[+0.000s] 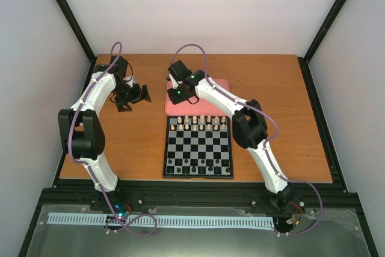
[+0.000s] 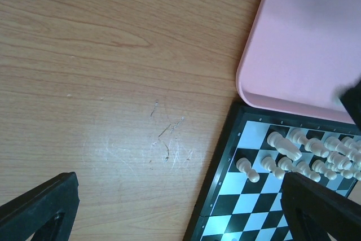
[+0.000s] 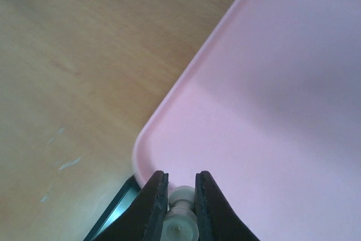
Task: Set up the chess pieces on the board
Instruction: Pick up the chess piece from the storage box, then place the chess piece on the chessboard.
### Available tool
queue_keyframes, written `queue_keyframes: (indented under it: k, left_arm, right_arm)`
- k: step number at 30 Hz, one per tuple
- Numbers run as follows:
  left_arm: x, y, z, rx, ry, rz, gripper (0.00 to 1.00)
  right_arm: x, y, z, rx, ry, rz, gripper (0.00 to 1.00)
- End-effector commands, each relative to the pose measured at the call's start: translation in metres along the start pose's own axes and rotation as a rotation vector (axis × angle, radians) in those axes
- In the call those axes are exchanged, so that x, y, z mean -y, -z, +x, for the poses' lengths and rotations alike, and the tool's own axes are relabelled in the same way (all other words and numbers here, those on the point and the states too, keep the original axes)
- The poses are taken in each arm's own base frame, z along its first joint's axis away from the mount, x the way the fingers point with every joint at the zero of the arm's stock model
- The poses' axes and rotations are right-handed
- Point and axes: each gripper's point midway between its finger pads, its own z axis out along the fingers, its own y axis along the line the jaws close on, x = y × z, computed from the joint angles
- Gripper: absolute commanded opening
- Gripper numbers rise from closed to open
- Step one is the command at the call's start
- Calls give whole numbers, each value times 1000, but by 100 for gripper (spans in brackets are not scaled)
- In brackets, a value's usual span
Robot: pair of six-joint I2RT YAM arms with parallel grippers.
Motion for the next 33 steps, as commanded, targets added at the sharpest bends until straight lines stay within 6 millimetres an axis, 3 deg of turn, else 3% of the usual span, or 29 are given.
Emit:
queue_keyframes:
  k: [1, 8, 22, 33]
  left_arm:
    - [5, 7, -4, 28, -1, 22, 100]
    - [6, 8, -4, 32, -3, 23, 100]
    - [5, 10, -2, 39, -6, 21, 100]
    - [4, 9, -2, 35, -5, 20, 100]
  right_arm:
    - [-35, 35, 15, -5, 94, -26, 10]
    - [-63, 28, 45, -68, 151, -61, 10]
    - [-51, -1, 61, -141, 140, -6, 10]
    - [-47, -13, 67, -168, 131, -2, 11]
